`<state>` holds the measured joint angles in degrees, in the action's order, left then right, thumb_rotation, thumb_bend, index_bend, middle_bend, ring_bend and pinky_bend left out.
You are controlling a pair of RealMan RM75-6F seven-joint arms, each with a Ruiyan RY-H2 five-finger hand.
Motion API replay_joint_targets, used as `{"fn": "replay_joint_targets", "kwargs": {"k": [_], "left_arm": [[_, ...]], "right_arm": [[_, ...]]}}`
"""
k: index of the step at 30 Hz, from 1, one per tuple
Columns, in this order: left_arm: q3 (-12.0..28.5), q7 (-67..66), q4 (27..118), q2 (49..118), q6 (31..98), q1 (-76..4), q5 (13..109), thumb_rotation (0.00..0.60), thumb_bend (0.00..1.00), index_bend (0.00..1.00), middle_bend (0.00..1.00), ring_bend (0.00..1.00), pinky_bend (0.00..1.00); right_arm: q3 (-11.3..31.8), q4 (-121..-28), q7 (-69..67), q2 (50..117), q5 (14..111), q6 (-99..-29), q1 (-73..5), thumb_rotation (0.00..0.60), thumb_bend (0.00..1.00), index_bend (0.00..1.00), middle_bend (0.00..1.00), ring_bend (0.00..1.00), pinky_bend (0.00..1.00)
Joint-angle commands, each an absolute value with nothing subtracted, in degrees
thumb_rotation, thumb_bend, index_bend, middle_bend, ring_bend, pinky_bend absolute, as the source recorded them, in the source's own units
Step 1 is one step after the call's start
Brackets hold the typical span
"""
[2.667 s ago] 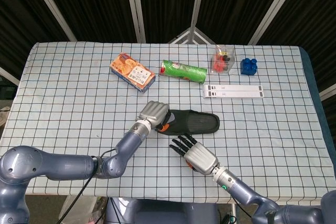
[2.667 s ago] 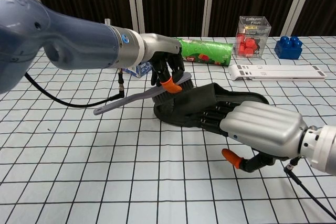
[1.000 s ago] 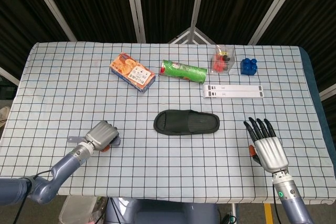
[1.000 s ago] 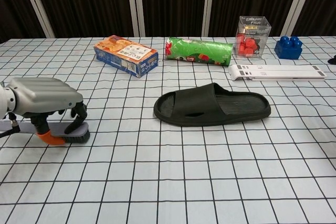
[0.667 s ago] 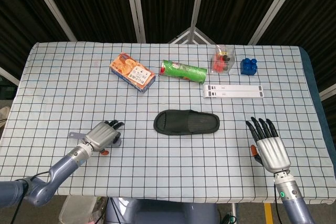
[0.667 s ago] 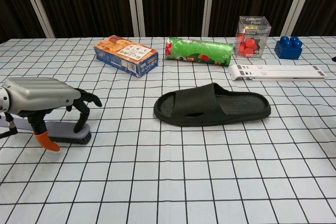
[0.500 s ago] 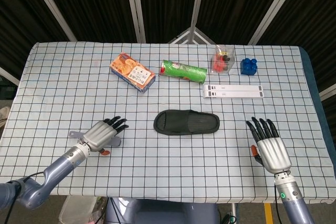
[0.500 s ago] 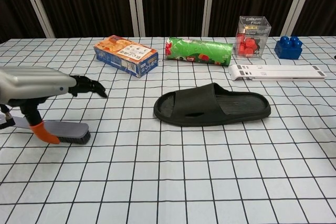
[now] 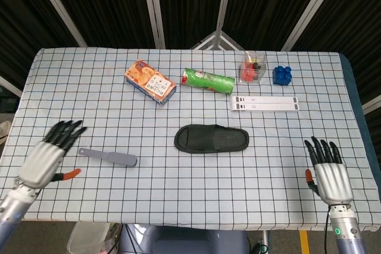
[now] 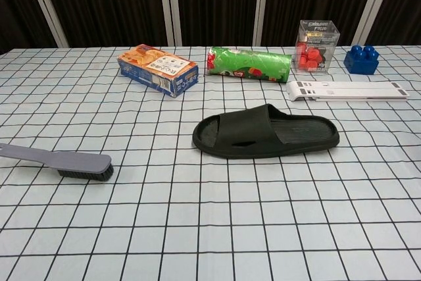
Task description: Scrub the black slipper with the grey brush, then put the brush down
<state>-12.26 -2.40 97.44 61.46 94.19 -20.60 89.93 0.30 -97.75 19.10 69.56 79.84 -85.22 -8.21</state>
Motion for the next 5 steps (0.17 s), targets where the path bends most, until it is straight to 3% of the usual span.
{"fn": "replay_joint_targets", "kwargs": {"k": [1, 5], "left_arm": [[-11.2, -2.8, 85.1, 67.8, 105.8, -7.5, 89.5, 0.600, 0.03, 0.00, 0.00, 0.00, 0.00], [-10.2, -3.4, 82.7, 69.3, 104.2, -7.4, 90.1, 0.600, 0.02, 0.00, 0.00, 0.00, 0.00]], "right_arm": [[0.0, -96.6, 18.3, 70.2, 79.8, -87.0, -6.1, 0.600, 0.54, 0.00, 0.00, 0.00, 0.00], [0.2, -95.0, 18.1, 70.5, 79.2, -85.5, -6.3, 0.600, 0.53, 0.00, 0.00, 0.00, 0.00]]}}
